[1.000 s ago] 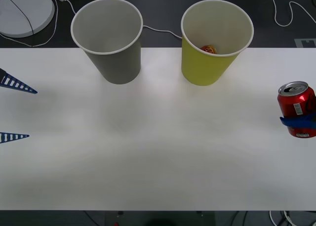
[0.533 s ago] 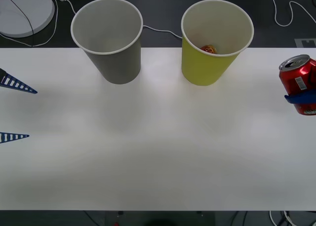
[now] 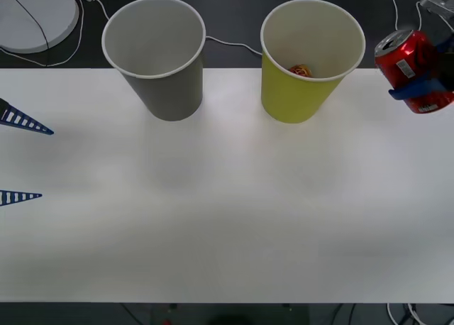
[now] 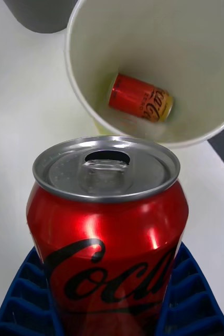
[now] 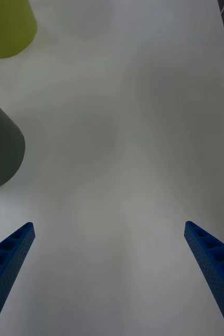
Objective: Put the can into the green bin and the plastic bottle into the gray bin
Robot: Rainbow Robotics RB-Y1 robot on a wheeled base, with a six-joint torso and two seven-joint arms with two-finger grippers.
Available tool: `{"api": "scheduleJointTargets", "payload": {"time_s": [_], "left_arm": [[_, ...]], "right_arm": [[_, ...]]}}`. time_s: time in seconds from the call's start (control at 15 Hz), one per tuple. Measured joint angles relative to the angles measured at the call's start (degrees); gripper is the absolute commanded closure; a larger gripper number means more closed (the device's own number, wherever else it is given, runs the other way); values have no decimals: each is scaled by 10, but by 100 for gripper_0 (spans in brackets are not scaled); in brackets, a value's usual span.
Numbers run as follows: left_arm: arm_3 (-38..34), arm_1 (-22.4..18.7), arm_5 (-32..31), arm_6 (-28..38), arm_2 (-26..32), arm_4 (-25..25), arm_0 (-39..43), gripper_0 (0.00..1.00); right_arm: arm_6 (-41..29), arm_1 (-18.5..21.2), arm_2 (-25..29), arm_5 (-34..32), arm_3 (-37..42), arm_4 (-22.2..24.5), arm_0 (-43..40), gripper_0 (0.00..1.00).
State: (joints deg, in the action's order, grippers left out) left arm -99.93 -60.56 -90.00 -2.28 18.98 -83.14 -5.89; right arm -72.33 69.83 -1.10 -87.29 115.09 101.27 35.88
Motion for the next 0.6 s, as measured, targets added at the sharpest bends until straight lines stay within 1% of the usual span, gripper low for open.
{"api": "scheduleJointTargets", "payload": {"time_s": [0.13, 0.27, 0.6], "left_arm": [[0, 0, 0, 0, 0, 0, 0, 0], [0, 0, 0, 0, 0, 0, 0, 0], [0, 0, 0, 0, 0, 0, 0, 0]], "right_arm": [[0, -13, -66, -15, -39, 17, 87, 100], [0, -32, -116, -18, -76, 31, 150, 100], [2, -109, -231, -18, -197, 95, 291, 100]]}}
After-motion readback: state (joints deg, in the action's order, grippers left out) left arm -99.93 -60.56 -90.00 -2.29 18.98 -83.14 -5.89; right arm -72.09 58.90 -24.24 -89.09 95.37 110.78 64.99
